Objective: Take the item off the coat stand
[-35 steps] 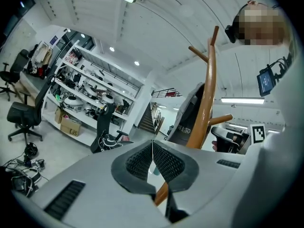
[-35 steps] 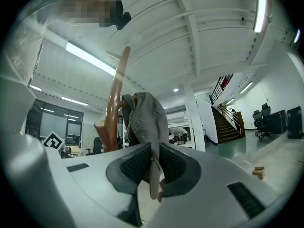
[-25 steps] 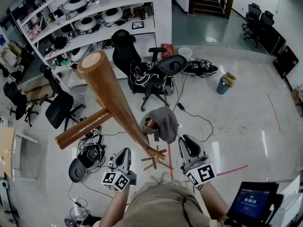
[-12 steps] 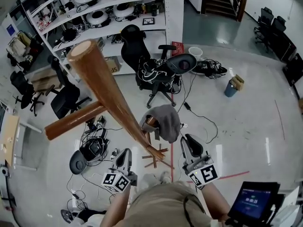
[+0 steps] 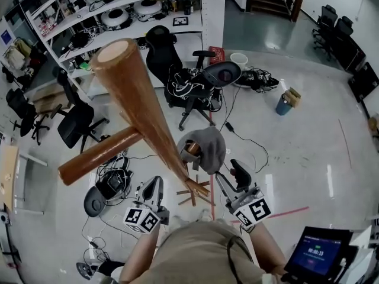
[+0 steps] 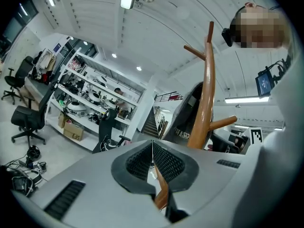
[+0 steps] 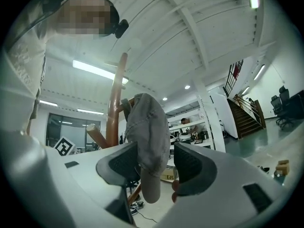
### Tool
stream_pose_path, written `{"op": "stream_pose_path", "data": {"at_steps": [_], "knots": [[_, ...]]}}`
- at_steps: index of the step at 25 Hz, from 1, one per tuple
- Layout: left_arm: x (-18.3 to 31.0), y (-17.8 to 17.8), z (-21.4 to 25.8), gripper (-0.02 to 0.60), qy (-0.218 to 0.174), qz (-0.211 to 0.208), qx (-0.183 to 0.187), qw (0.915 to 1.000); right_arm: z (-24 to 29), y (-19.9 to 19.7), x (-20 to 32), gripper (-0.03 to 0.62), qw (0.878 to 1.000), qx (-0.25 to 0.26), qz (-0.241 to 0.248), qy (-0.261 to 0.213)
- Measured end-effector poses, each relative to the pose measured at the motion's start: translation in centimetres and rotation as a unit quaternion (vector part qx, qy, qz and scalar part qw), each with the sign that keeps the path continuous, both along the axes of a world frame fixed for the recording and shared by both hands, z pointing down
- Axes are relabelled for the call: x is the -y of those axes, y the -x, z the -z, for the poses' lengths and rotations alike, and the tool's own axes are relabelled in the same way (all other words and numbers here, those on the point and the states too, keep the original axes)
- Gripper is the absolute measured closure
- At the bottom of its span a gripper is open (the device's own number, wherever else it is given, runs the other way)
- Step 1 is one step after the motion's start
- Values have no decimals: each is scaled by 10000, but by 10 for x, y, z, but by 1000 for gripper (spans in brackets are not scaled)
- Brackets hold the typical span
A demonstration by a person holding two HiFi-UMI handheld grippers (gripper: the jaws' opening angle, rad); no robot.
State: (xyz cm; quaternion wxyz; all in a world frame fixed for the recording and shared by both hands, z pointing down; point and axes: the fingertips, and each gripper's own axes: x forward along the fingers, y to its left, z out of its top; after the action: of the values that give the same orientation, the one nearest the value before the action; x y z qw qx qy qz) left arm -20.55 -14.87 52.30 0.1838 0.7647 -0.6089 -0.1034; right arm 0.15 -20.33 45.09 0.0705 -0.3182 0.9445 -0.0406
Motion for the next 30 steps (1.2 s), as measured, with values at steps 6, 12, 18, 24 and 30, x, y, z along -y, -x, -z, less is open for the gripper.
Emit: {"op": "stream_pose_path", "data": {"at_steps": [6,12,18,24,30], "knots": [[3,3,-5,563,125,-180,-39,9998,0,0,-13,365,9994,335,-88,-18],[14,7,-5,563,126,-386,-21,9992,-7,-2,-14,361,9991,311,-273,45],[14,0,4,563,93,-555,-8,9984,-24,2,-10,361,9986,191,-367,325],[11,-5,6,563,77,-667,-8,9977,-36,20,-6,361,9984,-76,-339,446],[8,-3,7,563,154,-732,2,9972,-48,29,-2,361,9963,-38,-509,690]]}}
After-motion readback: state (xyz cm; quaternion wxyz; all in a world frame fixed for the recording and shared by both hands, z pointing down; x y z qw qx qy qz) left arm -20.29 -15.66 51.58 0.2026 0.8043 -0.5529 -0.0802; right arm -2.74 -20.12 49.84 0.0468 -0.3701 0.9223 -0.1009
